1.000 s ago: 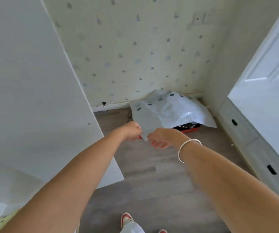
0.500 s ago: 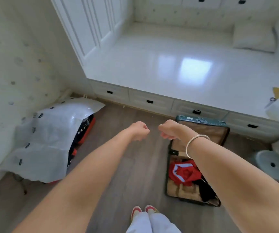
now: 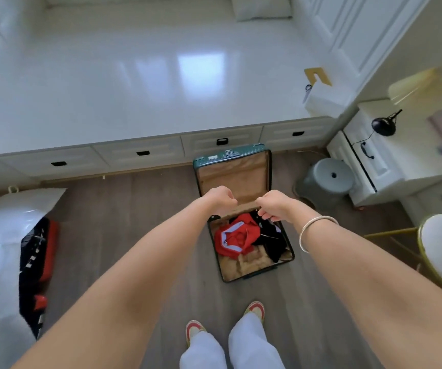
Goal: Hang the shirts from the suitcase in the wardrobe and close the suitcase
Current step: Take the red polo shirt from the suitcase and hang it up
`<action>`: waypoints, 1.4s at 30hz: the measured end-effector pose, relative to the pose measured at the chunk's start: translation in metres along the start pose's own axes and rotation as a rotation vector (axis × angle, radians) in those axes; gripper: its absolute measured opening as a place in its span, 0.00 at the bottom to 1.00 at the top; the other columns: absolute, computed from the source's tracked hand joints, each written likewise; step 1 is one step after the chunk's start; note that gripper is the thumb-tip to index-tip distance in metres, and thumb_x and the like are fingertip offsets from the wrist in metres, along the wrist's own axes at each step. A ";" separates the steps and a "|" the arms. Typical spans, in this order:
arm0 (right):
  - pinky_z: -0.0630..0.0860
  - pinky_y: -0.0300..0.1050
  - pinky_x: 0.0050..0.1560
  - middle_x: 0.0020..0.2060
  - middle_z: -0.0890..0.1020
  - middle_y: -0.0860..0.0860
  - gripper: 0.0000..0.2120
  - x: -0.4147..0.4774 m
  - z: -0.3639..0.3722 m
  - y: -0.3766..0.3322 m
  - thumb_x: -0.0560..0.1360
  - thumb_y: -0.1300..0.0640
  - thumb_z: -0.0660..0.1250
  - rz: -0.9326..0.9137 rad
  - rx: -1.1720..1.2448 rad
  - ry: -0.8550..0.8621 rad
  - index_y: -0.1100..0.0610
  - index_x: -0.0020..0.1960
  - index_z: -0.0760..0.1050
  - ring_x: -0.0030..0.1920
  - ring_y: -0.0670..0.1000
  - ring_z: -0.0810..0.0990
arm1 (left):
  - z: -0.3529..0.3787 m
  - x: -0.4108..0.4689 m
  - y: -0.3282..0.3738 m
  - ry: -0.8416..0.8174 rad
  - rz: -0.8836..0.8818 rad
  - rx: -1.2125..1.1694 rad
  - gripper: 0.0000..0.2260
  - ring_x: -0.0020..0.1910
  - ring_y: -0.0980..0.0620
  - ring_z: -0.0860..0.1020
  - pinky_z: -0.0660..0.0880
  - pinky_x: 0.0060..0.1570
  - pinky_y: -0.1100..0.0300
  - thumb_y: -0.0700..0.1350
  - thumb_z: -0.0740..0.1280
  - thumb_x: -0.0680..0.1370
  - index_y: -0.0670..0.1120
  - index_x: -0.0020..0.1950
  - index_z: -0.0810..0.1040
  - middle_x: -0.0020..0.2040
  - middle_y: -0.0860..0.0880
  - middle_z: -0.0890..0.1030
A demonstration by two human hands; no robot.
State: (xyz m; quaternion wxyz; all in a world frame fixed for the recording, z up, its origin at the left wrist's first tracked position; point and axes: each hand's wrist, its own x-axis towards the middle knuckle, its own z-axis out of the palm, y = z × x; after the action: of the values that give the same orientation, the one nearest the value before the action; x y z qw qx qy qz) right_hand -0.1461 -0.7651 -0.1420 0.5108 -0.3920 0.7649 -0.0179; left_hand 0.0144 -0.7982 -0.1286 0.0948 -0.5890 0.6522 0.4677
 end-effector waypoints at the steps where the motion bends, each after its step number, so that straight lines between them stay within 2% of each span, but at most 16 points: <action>1: 0.74 0.42 0.44 0.47 0.81 0.54 0.17 0.010 -0.003 0.006 0.79 0.54 0.56 0.004 0.007 -0.005 0.63 0.60 0.74 0.37 0.47 0.77 | 0.004 0.010 0.004 0.004 0.001 0.001 0.15 0.55 0.44 0.79 0.77 0.57 0.53 0.45 0.60 0.78 0.42 0.61 0.78 0.56 0.44 0.81; 8: 0.71 0.44 0.42 0.42 0.80 0.57 0.14 0.120 -0.014 0.038 0.77 0.56 0.58 -0.004 -0.016 0.009 0.62 0.51 0.79 0.40 0.55 0.76 | 0.034 0.113 -0.006 -0.039 -0.050 -0.075 0.14 0.55 0.42 0.80 0.77 0.54 0.52 0.46 0.59 0.79 0.41 0.58 0.78 0.53 0.42 0.82; 12: 0.70 0.46 0.40 0.38 0.78 0.57 0.18 0.206 0.009 0.067 0.76 0.57 0.58 -0.018 0.002 0.027 0.71 0.53 0.77 0.39 0.55 0.74 | 0.059 0.195 -0.034 -0.031 -0.057 -0.045 0.15 0.55 0.44 0.79 0.76 0.53 0.55 0.47 0.59 0.79 0.42 0.61 0.78 0.55 0.44 0.81; 14: 0.68 0.45 0.38 0.35 0.76 0.57 0.15 0.257 0.034 0.087 0.76 0.57 0.59 -0.033 -0.026 0.001 0.67 0.42 0.78 0.38 0.55 0.73 | 0.084 0.245 -0.060 -0.010 -0.071 -0.091 0.14 0.54 0.44 0.79 0.77 0.55 0.53 0.45 0.58 0.79 0.42 0.59 0.78 0.54 0.43 0.82; 16: 0.66 0.44 0.36 0.33 0.74 0.56 0.11 0.309 0.065 0.112 0.75 0.58 0.59 -0.019 -0.028 -0.019 0.59 0.36 0.73 0.36 0.54 0.71 | 0.116 0.293 -0.089 -0.002 -0.098 -0.126 0.13 0.52 0.44 0.79 0.77 0.56 0.52 0.44 0.58 0.78 0.42 0.57 0.79 0.53 0.43 0.82; 20: 0.71 0.46 0.43 0.40 0.76 0.56 0.06 0.389 0.124 0.166 0.74 0.53 0.63 0.035 -0.031 -0.036 0.56 0.44 0.74 0.42 0.56 0.75 | 0.183 0.378 -0.147 0.012 -0.109 -0.080 0.06 0.45 0.48 0.74 0.74 0.49 0.55 0.42 0.59 0.77 0.45 0.47 0.75 0.46 0.45 0.78; 21: 0.73 0.48 0.50 0.51 0.78 0.57 0.14 0.410 0.137 0.182 0.74 0.50 0.66 0.065 -0.008 -0.016 0.56 0.56 0.75 0.52 0.58 0.77 | 0.202 0.400 -0.161 0.010 -0.108 -0.066 0.05 0.46 0.48 0.74 0.71 0.47 0.57 0.42 0.59 0.76 0.44 0.47 0.75 0.47 0.45 0.78; 23: 0.70 0.51 0.63 0.70 0.66 0.59 0.37 0.446 0.164 0.211 0.71 0.45 0.70 0.135 0.066 0.039 0.54 0.75 0.59 0.67 0.61 0.70 | 0.241 0.444 -0.188 -0.005 -0.121 -0.041 0.12 0.54 0.45 0.77 0.70 0.47 0.60 0.41 0.59 0.76 0.43 0.56 0.77 0.56 0.44 0.79; 25: 0.68 0.52 0.66 0.73 0.56 0.61 0.47 0.470 0.186 0.232 0.68 0.45 0.74 0.154 0.127 0.042 0.48 0.78 0.49 0.70 0.64 0.65 | 0.271 0.474 -0.211 -0.030 -0.155 -0.037 0.20 0.63 0.43 0.75 0.73 0.53 0.58 0.38 0.59 0.76 0.44 0.69 0.72 0.67 0.43 0.74; 27: 0.67 0.51 0.66 0.74 0.53 0.61 0.52 0.491 0.206 0.250 0.67 0.47 0.76 0.156 0.155 0.035 0.46 0.78 0.44 0.71 0.65 0.63 | 0.298 0.498 -0.231 -0.057 -0.188 -0.052 0.23 0.65 0.40 0.72 0.74 0.60 0.53 0.37 0.60 0.76 0.44 0.72 0.67 0.70 0.41 0.70; 29: 0.67 0.49 0.66 0.73 0.53 0.63 0.50 0.507 0.221 0.262 0.68 0.51 0.75 0.143 0.152 0.039 0.46 0.78 0.44 0.71 0.64 0.64 | 0.316 0.514 -0.246 -0.073 -0.217 0.004 0.25 0.69 0.40 0.68 0.70 0.66 0.51 0.39 0.61 0.77 0.46 0.74 0.63 0.72 0.42 0.66; 31: 0.69 0.46 0.63 0.70 0.61 0.64 0.41 0.513 0.227 0.265 0.73 0.57 0.69 0.118 0.162 0.062 0.49 0.78 0.49 0.67 0.63 0.70 | 0.321 0.518 -0.254 -0.135 -0.229 0.102 0.28 0.71 0.42 0.67 0.68 0.67 0.52 0.43 0.66 0.76 0.46 0.75 0.62 0.73 0.43 0.66; 34: 0.70 0.42 0.55 0.61 0.77 0.60 0.20 0.507 0.225 0.265 0.75 0.65 0.60 0.056 0.230 0.135 0.57 0.67 0.71 0.61 0.59 0.76 | 0.324 0.512 -0.249 -0.166 -0.191 0.085 0.18 0.63 0.42 0.75 0.73 0.59 0.53 0.47 0.66 0.77 0.41 0.65 0.74 0.65 0.41 0.76; 36: 0.68 0.41 0.48 0.46 0.82 0.56 0.12 0.491 0.215 0.259 0.74 0.68 0.58 0.028 0.206 0.095 0.58 0.47 0.78 0.52 0.56 0.78 | 0.316 0.493 -0.232 -0.120 -0.157 -0.072 0.13 0.61 0.39 0.76 0.73 0.57 0.52 0.46 0.59 0.81 0.39 0.58 0.76 0.61 0.38 0.78; 38: 0.64 0.41 0.40 0.31 0.73 0.50 0.15 0.465 0.202 0.250 0.75 0.67 0.57 0.045 0.170 0.079 0.54 0.31 0.67 0.42 0.54 0.72 | 0.304 0.467 -0.207 -0.070 -0.130 -0.209 0.13 0.62 0.39 0.75 0.72 0.55 0.53 0.43 0.56 0.82 0.39 0.59 0.75 0.61 0.37 0.78; 42: 0.59 0.41 0.30 0.28 0.68 0.50 0.18 0.385 0.154 0.214 0.76 0.64 0.57 0.020 0.185 0.072 0.54 0.29 0.61 0.33 0.52 0.67 | 0.250 0.399 -0.142 -0.005 -0.064 -0.257 0.09 0.50 0.41 0.77 0.65 0.43 0.57 0.43 0.54 0.82 0.45 0.44 0.70 0.54 0.35 0.78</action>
State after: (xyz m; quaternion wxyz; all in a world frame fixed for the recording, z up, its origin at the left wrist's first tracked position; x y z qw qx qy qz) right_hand -0.2137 -0.7978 -0.6026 0.5171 -0.3348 0.7817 -0.0973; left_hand -0.0853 -0.8699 -0.6046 0.0351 -0.6156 0.5677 0.5455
